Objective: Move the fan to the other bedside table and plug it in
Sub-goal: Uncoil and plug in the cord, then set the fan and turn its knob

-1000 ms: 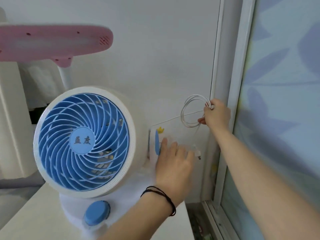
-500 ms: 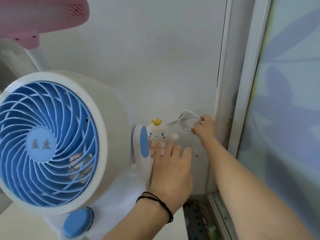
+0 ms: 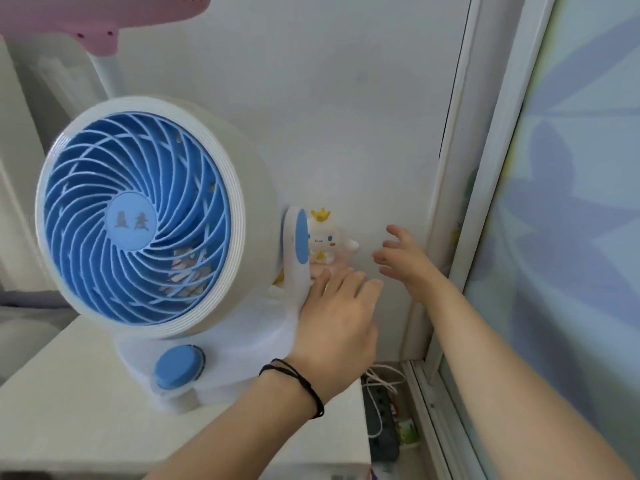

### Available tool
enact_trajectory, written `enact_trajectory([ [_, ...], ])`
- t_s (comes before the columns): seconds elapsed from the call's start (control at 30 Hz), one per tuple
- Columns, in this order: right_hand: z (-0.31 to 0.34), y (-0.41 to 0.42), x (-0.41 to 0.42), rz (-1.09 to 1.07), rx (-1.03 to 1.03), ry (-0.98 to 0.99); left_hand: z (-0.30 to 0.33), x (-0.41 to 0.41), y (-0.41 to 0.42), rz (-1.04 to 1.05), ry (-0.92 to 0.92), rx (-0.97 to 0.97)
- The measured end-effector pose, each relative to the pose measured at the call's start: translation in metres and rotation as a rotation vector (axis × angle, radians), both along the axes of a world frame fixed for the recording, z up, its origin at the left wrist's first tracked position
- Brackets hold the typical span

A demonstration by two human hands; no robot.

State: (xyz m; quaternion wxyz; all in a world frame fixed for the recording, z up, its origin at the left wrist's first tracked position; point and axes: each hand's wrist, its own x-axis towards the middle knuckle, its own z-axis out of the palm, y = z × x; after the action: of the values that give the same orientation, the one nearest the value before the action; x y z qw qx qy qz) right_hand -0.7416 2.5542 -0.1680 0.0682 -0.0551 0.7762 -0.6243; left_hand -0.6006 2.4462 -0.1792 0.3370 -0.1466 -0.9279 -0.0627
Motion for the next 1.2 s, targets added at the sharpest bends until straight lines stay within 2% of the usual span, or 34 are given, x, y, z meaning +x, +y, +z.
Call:
enact_trajectory([
  [0.27, 0.012, -0.026, 0.124, 0.047, -0.209, 0.21, -0.005, 0.058, -0.033, -0.102, 0.052, 0.118],
  [0.37, 0.0, -0.046, 0.152, 0.042, -0.366, 0.173, -0.021, 0.078, -0.061, 0.004, 0.116, 0.137],
  [0.47, -0.019, -0.068, 0.167, 0.028, -0.442, 0.131, -0.041, 0.092, -0.096, 0.208, 0.186, 0.287],
  [0.57, -0.033, -0.087, 0.172, 0.014, -0.351, 0.169, -0.044, 0.101, -0.123, 0.386, 0.166, 0.467],
  [0.7, -0.037, -0.094, 0.171, -0.011, -0.273, 0.203, -0.046, 0.095, -0.145, 0.478, -0.068, 0.623],
  [0.77, -0.04, -0.093, 0.168, -0.009, -0.227, 0.224, -0.054, 0.089, -0.15, 0.464, -0.175, 0.649],
  [1.2, -0.048, -0.093, 0.167, -0.067, -0.173, 0.317, -0.057, 0.078, -0.183, 0.305, -0.245, 0.642],
])
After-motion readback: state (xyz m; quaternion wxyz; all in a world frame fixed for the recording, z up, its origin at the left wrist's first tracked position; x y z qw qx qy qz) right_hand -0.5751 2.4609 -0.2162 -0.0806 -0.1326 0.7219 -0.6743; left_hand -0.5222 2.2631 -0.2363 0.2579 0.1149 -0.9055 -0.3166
